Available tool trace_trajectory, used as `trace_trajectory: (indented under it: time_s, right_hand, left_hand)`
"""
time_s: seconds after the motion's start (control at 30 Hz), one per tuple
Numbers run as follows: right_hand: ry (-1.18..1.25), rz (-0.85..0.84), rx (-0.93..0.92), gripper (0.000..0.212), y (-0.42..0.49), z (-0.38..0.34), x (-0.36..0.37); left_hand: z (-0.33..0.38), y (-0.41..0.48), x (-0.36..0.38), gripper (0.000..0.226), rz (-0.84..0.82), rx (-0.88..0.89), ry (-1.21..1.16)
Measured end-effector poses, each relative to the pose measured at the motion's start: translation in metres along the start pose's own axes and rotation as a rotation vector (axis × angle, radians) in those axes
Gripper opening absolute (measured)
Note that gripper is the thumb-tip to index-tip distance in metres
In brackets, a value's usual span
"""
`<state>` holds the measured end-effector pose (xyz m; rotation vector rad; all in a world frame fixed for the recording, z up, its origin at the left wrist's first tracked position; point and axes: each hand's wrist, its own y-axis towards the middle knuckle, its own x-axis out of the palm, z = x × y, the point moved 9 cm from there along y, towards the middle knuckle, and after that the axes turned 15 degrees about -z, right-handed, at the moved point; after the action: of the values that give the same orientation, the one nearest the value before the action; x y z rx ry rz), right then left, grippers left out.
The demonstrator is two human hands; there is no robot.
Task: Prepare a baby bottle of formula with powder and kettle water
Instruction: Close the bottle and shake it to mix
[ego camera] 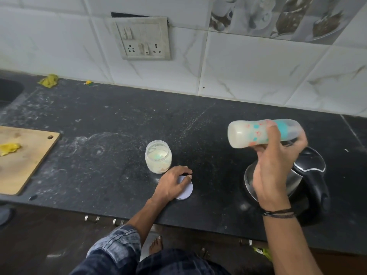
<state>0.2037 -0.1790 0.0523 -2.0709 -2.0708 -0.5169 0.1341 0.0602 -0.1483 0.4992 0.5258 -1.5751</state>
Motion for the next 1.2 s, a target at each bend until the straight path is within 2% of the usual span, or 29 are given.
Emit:
trace_trajectory:
  time_s: [0.13, 0.3, 0.4, 0.57, 0.7, 0.8, 0.87, 0.97, 1.13, 1.2]
  right_hand:
    - [-0.149, -0.177, 0.091, 0.061, 0.0, 0.008, 0.015]
    - [-0.021, 0.008, -0.02, 0.063, -0.005, -0.007, -0.001]
    - [-0.128, -0.143, 0.083, 0.059, -0.006, 0.008, 0.014]
    - [0.013, 0.034, -0.016, 0.061, -0.009, 0.0, 0.001]
    - [-0.105, -0.106, 0.062, 0.058, -0.009, 0.01, 0.014]
    - [0.0, 0.017, -0.076, 0.063, -0.013, -0.006, 0.004]
    - [0.003, 0.022, -0.087, 0.064, -0.01, -0.008, 0.004]
    - [-0.149, -0.18, 0.061, 0.06, -0.008, 0.007, 0.022]
    - [-0.012, 0.01, -0.044, 0.062, -0.008, -0.003, 0.005]
    - [-0.101, -0.07, 0.013, 0.059, -0.005, 0.005, 0.013]
  left_hand:
    - [-0.002, -0.001, 0.0, 0.029, -0.001, 0.004, 0.001]
    - [-0.001, 0.0, 0.0, 0.028, 0.002, 0.005, -0.003]
    - [-0.003, -0.001, 0.0, 0.03, 0.0, -0.001, -0.003]
    - [-0.001, 0.0, 0.001, 0.028, -0.003, -0.009, 0.008]
    - [-0.003, -0.001, 0.0, 0.029, -0.006, -0.003, 0.011]
    - [-0.001, 0.0, 0.0, 0.029, 0.0, 0.003, -0.001]
    - [-0.001, 0.0, 0.0, 0.03, 0.006, 0.007, 0.003]
    - [-0.003, -0.001, 0.0, 0.03, -0.003, 0.014, 0.006]
    - [0.001, -0.001, -0.001, 0.029, 0.009, 0.014, -0.001]
    - [0.0, -0.001, -0.001, 0.029, 0.011, 0.012, -0.003]
